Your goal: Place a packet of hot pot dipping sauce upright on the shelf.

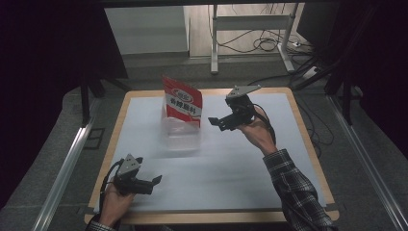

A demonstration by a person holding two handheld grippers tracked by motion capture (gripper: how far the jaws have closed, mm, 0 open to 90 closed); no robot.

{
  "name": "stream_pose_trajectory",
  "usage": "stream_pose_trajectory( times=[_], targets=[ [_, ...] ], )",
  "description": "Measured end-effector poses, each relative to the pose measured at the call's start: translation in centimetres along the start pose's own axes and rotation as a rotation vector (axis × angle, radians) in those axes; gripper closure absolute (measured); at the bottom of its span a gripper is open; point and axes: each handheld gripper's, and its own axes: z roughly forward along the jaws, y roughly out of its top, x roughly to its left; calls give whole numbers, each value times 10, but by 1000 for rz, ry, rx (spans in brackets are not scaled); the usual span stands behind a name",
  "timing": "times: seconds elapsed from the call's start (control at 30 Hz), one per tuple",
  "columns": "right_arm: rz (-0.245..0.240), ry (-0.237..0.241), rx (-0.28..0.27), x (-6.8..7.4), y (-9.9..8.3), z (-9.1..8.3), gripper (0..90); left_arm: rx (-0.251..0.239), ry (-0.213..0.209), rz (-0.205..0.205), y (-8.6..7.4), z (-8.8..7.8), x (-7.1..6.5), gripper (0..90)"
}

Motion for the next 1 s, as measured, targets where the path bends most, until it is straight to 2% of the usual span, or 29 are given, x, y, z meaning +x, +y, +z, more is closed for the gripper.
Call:
stream_pose_trajectory(
  times=[0.33,1.0],
  targets=[
    [-6,-23,19,4,-13,-6,0,21,0,4,0,1,-1,0],
    [11,-38,41,7,-45,-16,0,53,11,23,0,3,-4,0]
  ],
)
